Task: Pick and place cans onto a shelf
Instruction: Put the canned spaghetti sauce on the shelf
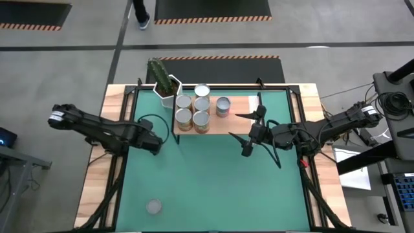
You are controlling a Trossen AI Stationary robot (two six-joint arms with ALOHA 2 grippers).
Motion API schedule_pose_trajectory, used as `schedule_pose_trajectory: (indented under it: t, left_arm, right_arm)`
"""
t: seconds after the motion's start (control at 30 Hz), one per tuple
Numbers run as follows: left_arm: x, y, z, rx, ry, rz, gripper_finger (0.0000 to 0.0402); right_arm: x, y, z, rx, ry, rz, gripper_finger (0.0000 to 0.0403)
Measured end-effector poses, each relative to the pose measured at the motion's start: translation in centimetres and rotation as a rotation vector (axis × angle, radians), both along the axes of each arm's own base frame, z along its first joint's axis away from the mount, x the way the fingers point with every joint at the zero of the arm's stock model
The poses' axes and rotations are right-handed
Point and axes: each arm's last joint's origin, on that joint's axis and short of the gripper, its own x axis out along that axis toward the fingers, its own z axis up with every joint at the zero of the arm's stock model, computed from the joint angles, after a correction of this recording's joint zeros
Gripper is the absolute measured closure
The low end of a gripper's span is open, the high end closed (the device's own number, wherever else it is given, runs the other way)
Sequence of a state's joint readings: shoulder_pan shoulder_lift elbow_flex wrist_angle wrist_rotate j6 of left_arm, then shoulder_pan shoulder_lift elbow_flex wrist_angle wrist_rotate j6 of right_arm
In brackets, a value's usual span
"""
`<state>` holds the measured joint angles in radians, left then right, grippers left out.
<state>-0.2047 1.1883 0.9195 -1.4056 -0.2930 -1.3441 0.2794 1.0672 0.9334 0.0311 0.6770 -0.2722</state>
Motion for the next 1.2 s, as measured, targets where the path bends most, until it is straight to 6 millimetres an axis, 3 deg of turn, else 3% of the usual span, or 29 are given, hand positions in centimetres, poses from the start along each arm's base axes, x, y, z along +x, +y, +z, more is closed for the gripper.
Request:
schedule_pose_trajectory:
  t: [0.2, 0.37, 0.53, 0.8, 1.2]
  left_arm:
    - [1.3, 0.1, -1.3, 0.102, 0.065, -0.007, 0.0145]
    - [1.9, 0.1, -1.8, 0.104, 0.094, -0.051, 0.0096]
    - [2.1, 0.1, -1.5, 0.108, 0.024, -0.077, 0.0094]
    - [1.0, 0.5, -0.8, 0.133, -0.067, -0.021, 0.0099]
    - [-0.5, 1.0, -3.2, 0.158, -0.1, 0.068, 0.01]
  right_arm:
    - [0.0, 0.0, 0.0, 0.001, 0.001, 0.004, 0.0078]
    - [0.0, 0.0, -0.1, 0.0, 0.005, 0.004, 0.0076]
    - [0.0, 0.0, -0.1, -0.001, 0.01, 0.004, 0.0078]
    - [0.0, 0.0, -0.2, 0.004, 0.017, 0.002, 0.0078]
    - [0.0, 0.0, -0.2, 0.004, 0.017, 0.002, 0.0076]
